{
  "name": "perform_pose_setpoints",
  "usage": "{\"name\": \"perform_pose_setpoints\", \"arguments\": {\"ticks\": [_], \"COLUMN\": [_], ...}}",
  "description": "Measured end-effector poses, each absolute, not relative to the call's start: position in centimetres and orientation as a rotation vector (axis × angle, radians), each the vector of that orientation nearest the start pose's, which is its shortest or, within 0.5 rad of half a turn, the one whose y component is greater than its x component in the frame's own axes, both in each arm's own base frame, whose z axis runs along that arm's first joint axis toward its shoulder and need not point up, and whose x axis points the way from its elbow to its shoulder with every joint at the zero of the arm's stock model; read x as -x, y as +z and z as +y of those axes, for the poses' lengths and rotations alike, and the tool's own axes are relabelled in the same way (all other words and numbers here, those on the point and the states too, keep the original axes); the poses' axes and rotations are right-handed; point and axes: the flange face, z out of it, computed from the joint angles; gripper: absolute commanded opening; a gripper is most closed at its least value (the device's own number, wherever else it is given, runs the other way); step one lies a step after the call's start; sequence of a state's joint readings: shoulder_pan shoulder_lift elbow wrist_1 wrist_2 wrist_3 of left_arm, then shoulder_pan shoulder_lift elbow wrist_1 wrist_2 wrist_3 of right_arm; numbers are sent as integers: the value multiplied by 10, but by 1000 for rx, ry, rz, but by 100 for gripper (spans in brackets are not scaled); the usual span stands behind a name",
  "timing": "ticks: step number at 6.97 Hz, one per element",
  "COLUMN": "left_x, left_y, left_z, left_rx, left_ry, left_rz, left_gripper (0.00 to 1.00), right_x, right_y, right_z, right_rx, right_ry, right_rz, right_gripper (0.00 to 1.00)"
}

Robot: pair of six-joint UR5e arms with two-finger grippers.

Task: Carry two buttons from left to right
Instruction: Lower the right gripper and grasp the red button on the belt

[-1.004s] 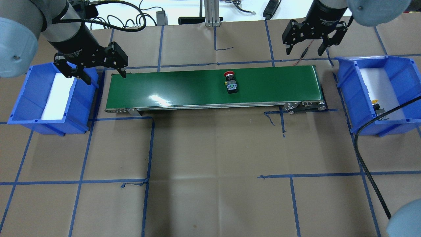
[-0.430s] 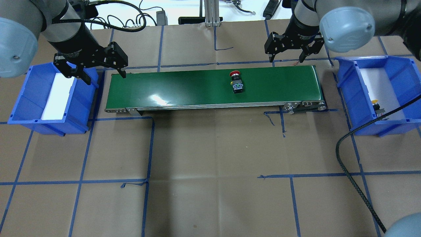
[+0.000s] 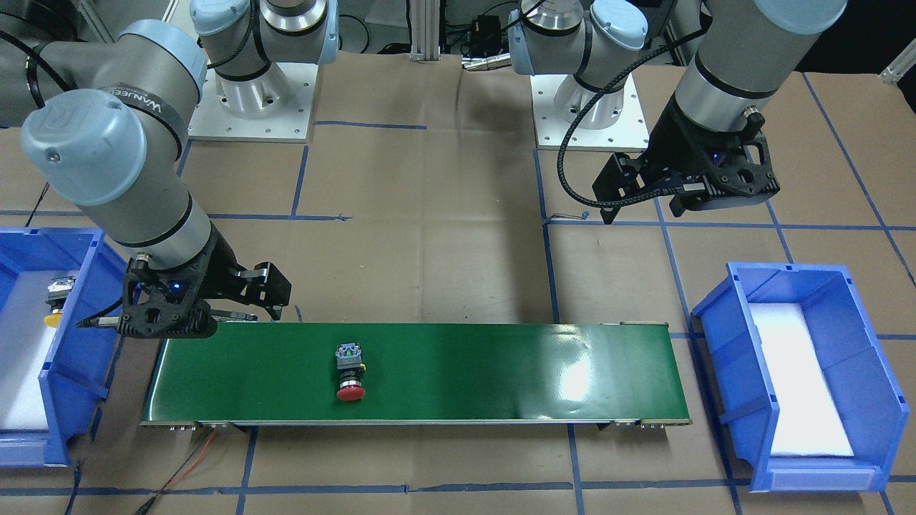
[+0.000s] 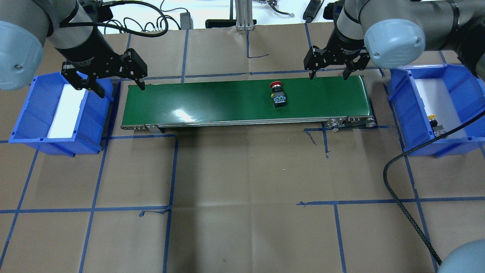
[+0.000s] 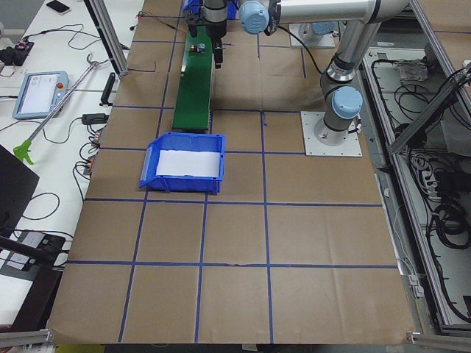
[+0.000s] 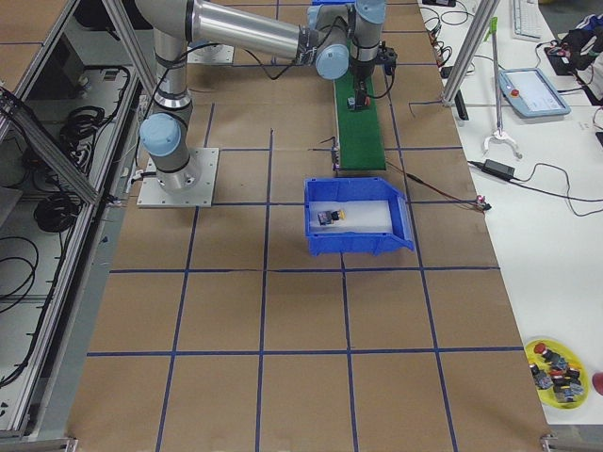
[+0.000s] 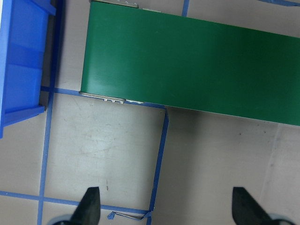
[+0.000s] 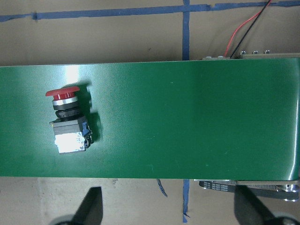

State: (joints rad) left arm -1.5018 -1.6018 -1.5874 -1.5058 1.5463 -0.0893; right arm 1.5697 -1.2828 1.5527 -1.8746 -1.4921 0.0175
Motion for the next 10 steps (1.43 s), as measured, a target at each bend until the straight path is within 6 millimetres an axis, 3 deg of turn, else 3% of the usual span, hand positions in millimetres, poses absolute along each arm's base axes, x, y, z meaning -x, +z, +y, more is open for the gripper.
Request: {"name": "perform_pose_setpoints", "arguments": {"ticks": [4, 8, 10], "left_x": [101, 101, 101], "left_y": [471, 472, 471], "left_z": [-514, -515, -515], "left_rx": [250, 250, 249], "left_ry": [-27, -31, -30], "left_rz": [3156, 3157, 3157], "left_gripper": [100, 100, 100], "right_x": [-138, -143, -144], "right_y": [346, 318, 303], "right_z": [-619, -614, -620], "right_rx": [-29, -34, -35], "right_ry": [-91, -44, -17], "right_rz": [3060, 3014, 3009], "right_gripper": [100, 99, 99]}}
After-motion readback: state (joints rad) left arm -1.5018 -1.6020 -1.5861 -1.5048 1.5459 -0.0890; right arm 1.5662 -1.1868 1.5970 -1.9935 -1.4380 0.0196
